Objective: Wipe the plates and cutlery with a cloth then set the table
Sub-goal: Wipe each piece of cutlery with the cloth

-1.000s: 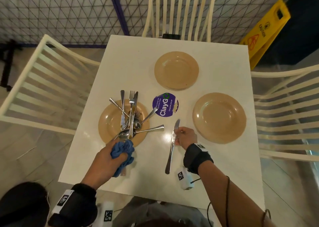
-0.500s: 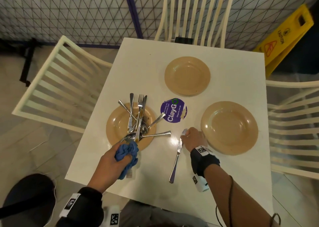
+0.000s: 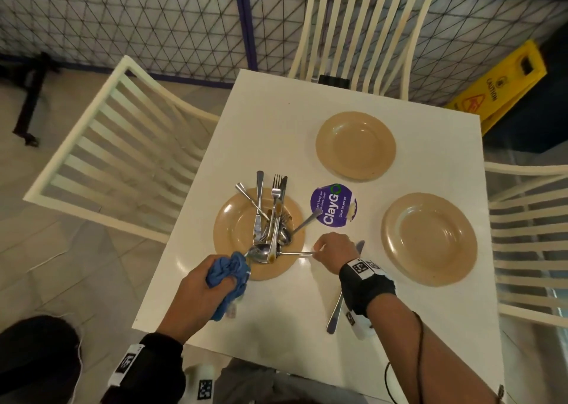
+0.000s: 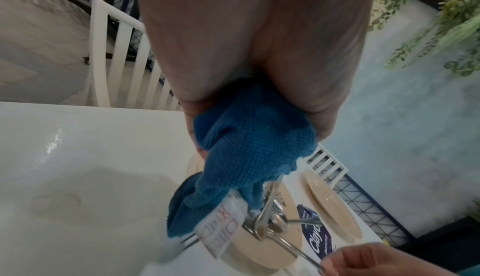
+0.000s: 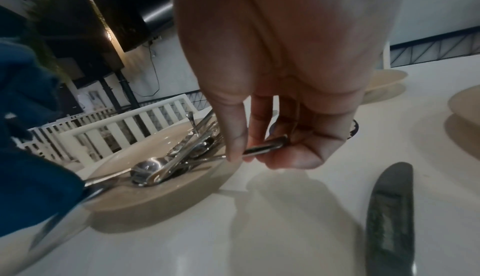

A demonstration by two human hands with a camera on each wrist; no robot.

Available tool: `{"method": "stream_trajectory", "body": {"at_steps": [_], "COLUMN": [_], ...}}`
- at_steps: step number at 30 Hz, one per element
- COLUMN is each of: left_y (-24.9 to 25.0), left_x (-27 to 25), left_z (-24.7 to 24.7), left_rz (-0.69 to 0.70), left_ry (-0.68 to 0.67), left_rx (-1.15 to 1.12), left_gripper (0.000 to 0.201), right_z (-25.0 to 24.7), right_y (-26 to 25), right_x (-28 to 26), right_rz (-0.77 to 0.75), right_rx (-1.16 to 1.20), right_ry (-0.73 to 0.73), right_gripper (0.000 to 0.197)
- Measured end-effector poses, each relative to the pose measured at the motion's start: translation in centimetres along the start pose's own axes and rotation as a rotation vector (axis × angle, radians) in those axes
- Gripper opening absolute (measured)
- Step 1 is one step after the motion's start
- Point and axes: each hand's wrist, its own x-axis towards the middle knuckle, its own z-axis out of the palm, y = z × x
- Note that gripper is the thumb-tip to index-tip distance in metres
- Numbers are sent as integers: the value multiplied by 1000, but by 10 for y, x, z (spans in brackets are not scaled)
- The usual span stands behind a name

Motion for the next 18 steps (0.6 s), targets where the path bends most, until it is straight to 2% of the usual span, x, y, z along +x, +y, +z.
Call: {"method": "stream_trajectory", "body": {"at_steps": [5,9,18], "left_y": [-9,-12,-17], "left_x": [6,11,24], "left_z": [-21,-29,-27], "left_rz": [21,24,41], "left_ry": [-39,-83,-187], "left_rx": [-34,-56,-24], "left_gripper": [21,20,20], "right_z": [-4,-13,-6], "right_y": [10,9,-16], "right_x": [-13,-38,-106], "right_rz": [76,68,140], "right_rx": [50,103,-60], "right_ry": [-61,-124,-87], "right_gripper": [19,22,27]}}
